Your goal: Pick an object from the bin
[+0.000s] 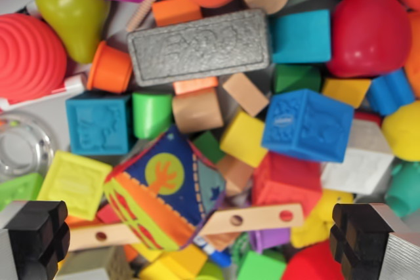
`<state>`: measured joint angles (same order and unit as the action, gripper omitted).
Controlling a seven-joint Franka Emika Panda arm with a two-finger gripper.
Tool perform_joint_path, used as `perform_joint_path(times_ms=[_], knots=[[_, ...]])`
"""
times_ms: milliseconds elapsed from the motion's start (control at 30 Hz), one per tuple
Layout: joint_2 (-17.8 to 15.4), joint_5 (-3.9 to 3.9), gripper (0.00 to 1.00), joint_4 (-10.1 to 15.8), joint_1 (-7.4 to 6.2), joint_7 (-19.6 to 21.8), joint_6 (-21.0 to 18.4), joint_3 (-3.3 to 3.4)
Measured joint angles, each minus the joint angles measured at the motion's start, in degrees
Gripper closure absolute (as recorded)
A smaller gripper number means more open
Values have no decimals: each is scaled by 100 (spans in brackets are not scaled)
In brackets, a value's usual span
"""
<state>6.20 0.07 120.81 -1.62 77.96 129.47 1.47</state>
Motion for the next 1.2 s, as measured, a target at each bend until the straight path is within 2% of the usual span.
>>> perform_joint_path(times_ms=[733,1200], knots=[[258,-17,0,455,-300,2107,583,0],[529,-4,0,708,-526,3625,1012,1]])
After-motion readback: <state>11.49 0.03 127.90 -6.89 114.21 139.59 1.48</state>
